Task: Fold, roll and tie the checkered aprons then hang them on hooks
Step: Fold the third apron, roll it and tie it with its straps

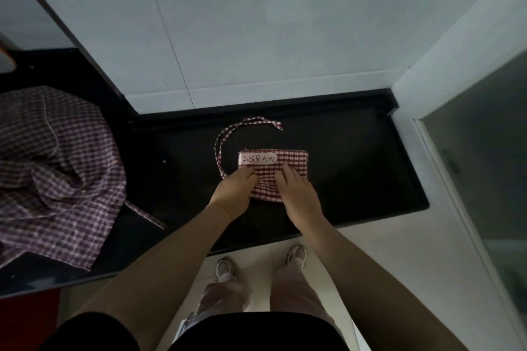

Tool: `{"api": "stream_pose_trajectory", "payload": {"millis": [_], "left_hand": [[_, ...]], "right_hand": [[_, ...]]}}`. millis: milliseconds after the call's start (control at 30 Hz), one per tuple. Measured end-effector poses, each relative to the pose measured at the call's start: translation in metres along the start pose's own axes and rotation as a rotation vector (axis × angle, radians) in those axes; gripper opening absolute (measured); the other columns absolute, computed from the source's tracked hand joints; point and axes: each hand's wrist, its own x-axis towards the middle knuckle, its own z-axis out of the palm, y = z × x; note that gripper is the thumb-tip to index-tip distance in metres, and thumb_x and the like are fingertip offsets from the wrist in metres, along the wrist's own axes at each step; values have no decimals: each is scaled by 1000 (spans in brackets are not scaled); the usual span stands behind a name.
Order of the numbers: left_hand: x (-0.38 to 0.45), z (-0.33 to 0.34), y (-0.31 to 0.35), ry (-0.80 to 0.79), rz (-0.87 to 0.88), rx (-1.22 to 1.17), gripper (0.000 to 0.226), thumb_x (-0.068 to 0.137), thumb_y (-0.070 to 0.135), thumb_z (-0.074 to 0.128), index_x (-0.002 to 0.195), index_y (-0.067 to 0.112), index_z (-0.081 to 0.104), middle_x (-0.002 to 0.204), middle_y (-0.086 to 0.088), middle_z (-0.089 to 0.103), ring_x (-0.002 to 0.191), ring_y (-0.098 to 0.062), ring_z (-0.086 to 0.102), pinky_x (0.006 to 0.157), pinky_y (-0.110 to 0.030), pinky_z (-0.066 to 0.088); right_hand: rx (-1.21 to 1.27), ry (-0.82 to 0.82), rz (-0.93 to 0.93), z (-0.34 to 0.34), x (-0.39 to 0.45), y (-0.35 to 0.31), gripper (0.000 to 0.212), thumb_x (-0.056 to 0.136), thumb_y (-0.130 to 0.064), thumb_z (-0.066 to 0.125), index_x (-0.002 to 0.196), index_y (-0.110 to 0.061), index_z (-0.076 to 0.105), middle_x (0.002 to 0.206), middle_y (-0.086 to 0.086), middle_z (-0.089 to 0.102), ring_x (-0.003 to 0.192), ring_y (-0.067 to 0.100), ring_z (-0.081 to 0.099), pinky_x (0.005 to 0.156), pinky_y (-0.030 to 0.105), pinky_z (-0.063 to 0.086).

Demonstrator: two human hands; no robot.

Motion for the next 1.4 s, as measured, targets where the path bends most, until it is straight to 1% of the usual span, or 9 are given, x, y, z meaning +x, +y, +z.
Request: {"api": "stream_pose_trajectory", "payload": {"millis": [200, 300, 433, 667, 767, 867, 1000, 1133, 1400], "left_hand": [[10, -21, -9, 46, -273, -303, 26, 87, 29, 71, 112, 32, 68, 113, 13, 67, 104, -6, 60, 91, -21, 45], [16, -26, -13, 16, -348, -455, 25, 82, 31, 77, 105, 33, 69, 108, 17, 66, 97, 1, 55, 88, -18, 41], [23, -30, -17, -55, -369, -486, 28, 79, 29, 80, 104, 35, 68, 106, 17, 65, 100, -2, 57, 97, -26, 45], [29, -38, -27, -167, -436, -710, 41, 73, 39, 83, 110, 31, 69, 111, 11, 66, 108, -10, 58, 105, -40, 44], [32, -37, -25, -140, -520, -816, 50, 74, 47, 81, 117, 24, 66, 116, 6, 66, 112, -16, 58, 107, -42, 43], [40, -33, -15, -41, -620, -766, 55, 81, 50, 74, 125, 18, 62, 120, 3, 64, 112, -17, 57, 103, -41, 46], [50, -32, 1, 53, -744, -662, 52, 87, 44, 70, 128, 18, 53, 114, 4, 57, 99, -12, 53, 82, -30, 46], [63, -36, 6, 21, -765, -575, 46, 87, 42, 70, 123, 18, 53, 108, 0, 60, 93, -15, 57, 76, -32, 50], [77, -40, 14, 83, -789, -426, 40, 83, 36, 76, 113, 20, 55, 105, 1, 60, 85, -12, 56, 68, -30, 50]], "right_hand": [[333, -131, 254, -22, 8, 38, 36, 97, -18, 57, 133, -23, 56, 119, -2, 64, 107, 15, 63, 92, 28, 50], [391, -252, 256, -30, 18, 48, 44, 94, -28, 64, 136, -24, 55, 128, -2, 62, 117, 16, 60, 98, 30, 45], [387, -345, 220, -40, 21, 51, 61, 89, -45, 68, 144, -25, 49, 143, -2, 52, 129, 18, 51, 107, 35, 39], [583, -448, 330, -45, 39, 55, 34, 92, -42, 65, 113, -15, 67, 112, 0, 67, 97, 12, 62, 81, 25, 44], [644, -510, 397, -41, 50, 58, 33, 91, -43, 66, 107, -14, 66, 102, 1, 68, 91, 14, 65, 82, 28, 49], [643, -548, 426, -43, 62, 61, 29, 90, -42, 67, 98, -14, 64, 99, 7, 70, 88, 19, 67, 81, 31, 53], [562, -465, 482, -46, 71, 56, 59, 85, -36, 75, 130, -16, 41, 111, 6, 59, 91, 17, 62, 69, 28, 48], [193, -432, 304, -53, 91, 53, 87, 79, -38, 79, 149, -22, 30, 146, 14, 37, 132, 33, 42, 105, 50, 42], [202, -798, 191, -60, 121, 43, 58, 86, -27, 74, 135, -11, 47, 119, 6, 55, 106, 21, 57, 91, 36, 51]]}}
